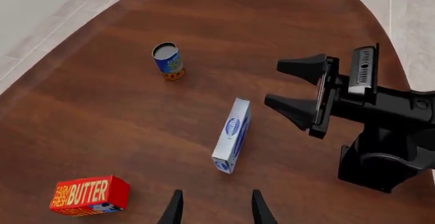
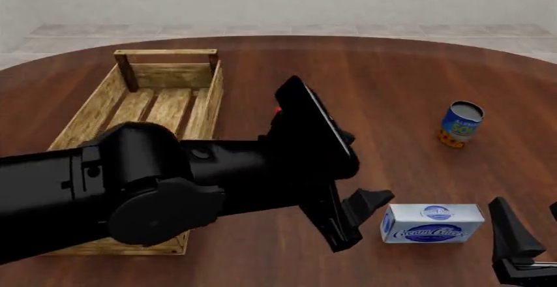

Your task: Pick up the cream cheese and put it in the tray.

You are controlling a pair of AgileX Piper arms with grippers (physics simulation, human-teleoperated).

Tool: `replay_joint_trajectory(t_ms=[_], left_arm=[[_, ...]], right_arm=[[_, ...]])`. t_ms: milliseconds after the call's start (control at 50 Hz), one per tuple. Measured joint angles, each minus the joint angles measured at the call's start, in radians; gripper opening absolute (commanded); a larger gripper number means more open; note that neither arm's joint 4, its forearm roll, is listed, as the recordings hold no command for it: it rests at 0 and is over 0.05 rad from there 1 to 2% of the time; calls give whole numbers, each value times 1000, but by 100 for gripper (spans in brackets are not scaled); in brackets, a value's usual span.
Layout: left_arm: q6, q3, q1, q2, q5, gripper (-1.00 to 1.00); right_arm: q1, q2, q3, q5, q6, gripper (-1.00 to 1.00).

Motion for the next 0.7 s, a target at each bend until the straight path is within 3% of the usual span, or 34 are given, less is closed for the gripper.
replay_joint_trajectory(t_ms=[700], left_arm=[[48,-81,-37,163,-23,100]], right_arm=[[1,2,0,-1,0,100]])
